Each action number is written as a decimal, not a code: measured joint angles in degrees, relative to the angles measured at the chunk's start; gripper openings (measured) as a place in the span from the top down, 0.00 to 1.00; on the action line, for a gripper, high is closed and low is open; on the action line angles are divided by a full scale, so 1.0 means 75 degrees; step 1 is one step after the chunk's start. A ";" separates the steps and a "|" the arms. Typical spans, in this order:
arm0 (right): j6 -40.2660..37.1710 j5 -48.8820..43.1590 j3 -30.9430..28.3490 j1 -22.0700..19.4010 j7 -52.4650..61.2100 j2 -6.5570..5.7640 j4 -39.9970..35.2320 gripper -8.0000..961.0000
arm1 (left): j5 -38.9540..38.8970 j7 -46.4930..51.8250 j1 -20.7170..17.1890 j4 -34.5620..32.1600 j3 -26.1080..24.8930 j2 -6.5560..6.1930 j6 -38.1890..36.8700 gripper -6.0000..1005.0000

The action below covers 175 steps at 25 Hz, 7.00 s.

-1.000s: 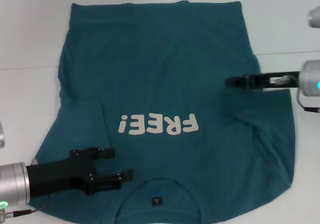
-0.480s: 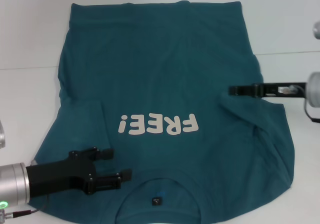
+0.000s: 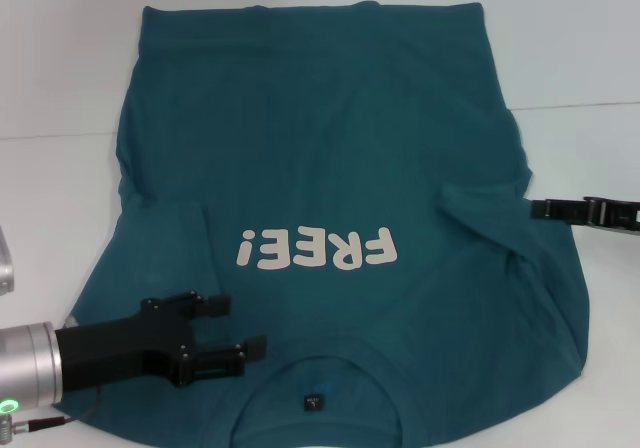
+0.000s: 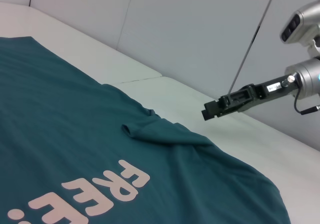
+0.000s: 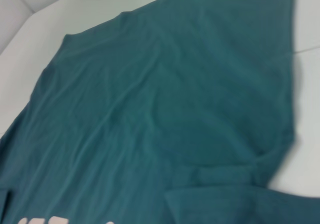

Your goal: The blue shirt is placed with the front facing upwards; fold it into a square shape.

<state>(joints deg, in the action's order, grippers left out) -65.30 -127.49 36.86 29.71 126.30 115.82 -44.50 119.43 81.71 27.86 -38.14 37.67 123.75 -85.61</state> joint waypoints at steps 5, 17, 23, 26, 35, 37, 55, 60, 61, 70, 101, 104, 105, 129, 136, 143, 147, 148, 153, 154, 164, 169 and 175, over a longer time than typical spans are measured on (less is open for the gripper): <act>-0.0025 0.0003 -0.0229 -0.0154 0.0000 -0.0033 -0.0005 0.24 | -0.0001 -0.0004 0.0001 0.0016 0.0004 0.0000 0.0000 0.13; 0.0223 -0.0047 -0.0267 -0.0179 -0.0018 -0.0020 0.0310 0.25 | -0.0001 -0.0045 0.0000 0.0071 0.0004 0.0000 0.0000 0.13; 0.0479 -0.0060 -0.0204 -0.0066 -0.0069 -0.0023 0.0641 0.25 | -0.0001 -0.0104 0.0000 0.0071 0.0005 0.0000 -0.0003 0.13; 0.0581 -0.0063 -0.0076 -0.0034 -0.0066 -0.0008 0.0675 0.25 | -0.0001 -0.0104 0.0000 0.0071 0.0004 0.0000 -0.0003 0.13; 0.0734 -0.0064 0.0215 0.0021 -0.0018 0.0024 0.0684 0.26 | -0.0001 -0.0106 0.0001 0.0070 0.0004 0.0000 0.0000 0.13; 0.0737 -0.0063 0.0218 0.0038 -0.0018 0.0030 0.0684 0.26 | -0.0001 -0.0111 -0.0001 0.0070 0.0004 0.0000 0.0001 0.13; 0.1017 -0.0058 0.0191 0.0184 -0.0065 0.0017 0.0917 0.37 | -0.0001 -0.0115 -0.0011 0.0070 0.0004 -0.0019 0.0000 0.13; 0.0962 -0.0022 0.0185 0.0211 -0.0027 -0.0033 0.0748 0.39 | -0.0001 -0.0115 -0.0006 0.0070 0.0004 -0.0022 0.0038 0.13; 0.0962 -0.0021 0.0185 0.0230 -0.0027 -0.0034 0.0714 0.39 | -0.0001 -0.0115 -0.0005 0.0070 0.0004 -0.0023 0.0054 0.13; 0.1026 -0.0091 0.0224 0.0520 -0.0014 -0.0028 0.0782 0.41 | -0.0001 -0.0115 0.0000 0.0070 0.0004 -0.0024 0.0071 0.13; -0.0709 -0.0146 -0.0222 -0.0439 0.0418 -0.0273 0.0240 0.46 | -0.0001 -0.0102 0.0012 0.0070 0.0004 -0.0015 0.0002 0.13; -0.0722 -0.0144 -0.0274 -0.0583 0.0467 -0.0283 0.0146 0.46 | -0.0001 -0.0110 0.0012 0.0071 0.0004 -0.0007 0.0004 0.13; -0.0708 -0.0144 -0.0274 -0.0594 0.0466 -0.0281 0.0150 0.47 | -0.0001 -0.0111 0.0017 0.0071 0.0004 -0.0004 0.0004 0.13; 0.1031 -0.0165 0.0075 0.0295 0.0368 0.0012 0.1105 0.51 | 0.0000 -0.0123 0.0090 0.0070 0.0004 -0.0021 -0.0013 0.13; 0.1162 -0.0170 0.0326 0.0400 0.0393 0.0029 0.1129 0.52 | 0.0000 -0.0111 0.0094 0.0070 0.0004 -0.0032 0.0015 0.13; 0.1239 -0.0170 0.0384 0.0433 0.0389 -0.0015 0.1173 0.80 | 0.0000 -0.0099 0.0073 0.0070 0.0004 -0.0035 0.0033 0.13; 0.1241 -0.0169 0.0409 0.0453 0.0376 -0.0027 0.1176 0.84 | 0.0000 -0.0097 0.0079 0.0070 0.0004 -0.0035 0.0050 0.13; 0.1243 -0.0169 0.0409 0.0460 0.0365 -0.0027 0.1176 0.85 | -0.0001 -0.0096 0.0082 0.0070 0.0004 -0.0035 0.0054 0.13; 0.1299 -0.0168 0.0409 0.0479 0.0372 -0.0005 0.1176 0.83 | -0.0001 -0.0093 0.0098 0.0070 0.0004 -0.0046 0.0059 0.13; 0.1309 -0.0167 0.0409 0.0483 0.0382 -0.0003 0.1177 0.80 | -0.0001 -0.0092 0.0101 0.0070 0.0004 -0.0049 0.0059 0.13; 0.1519 -0.0167 0.0421 0.0674 0.0329 -0.0036 0.1613 0.73 | 0.0000 -0.0079 0.0106 0.0070 0.0004 -0.0047 0.0059 0.13; 0.1481 -0.0151 0.0437 0.0688 0.0309 -0.0023 0.1563 0.85 | -0.0001 -0.0079 0.0106 0.0062 -0.0006 -0.0052 0.0058 0.13; 0.1425 -0.0122 0.0394 0.0658 0.0314 -0.0046 0.1547 0.95 | -0.0001 -0.0078 0.0106 0.0058 -0.0024 -0.0056 0.0058 0.13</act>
<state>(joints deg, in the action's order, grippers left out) -54.61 -128.41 39.81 34.64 128.66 115.47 -32.90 119.43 81.13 28.65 -37.71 37.49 123.33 -85.17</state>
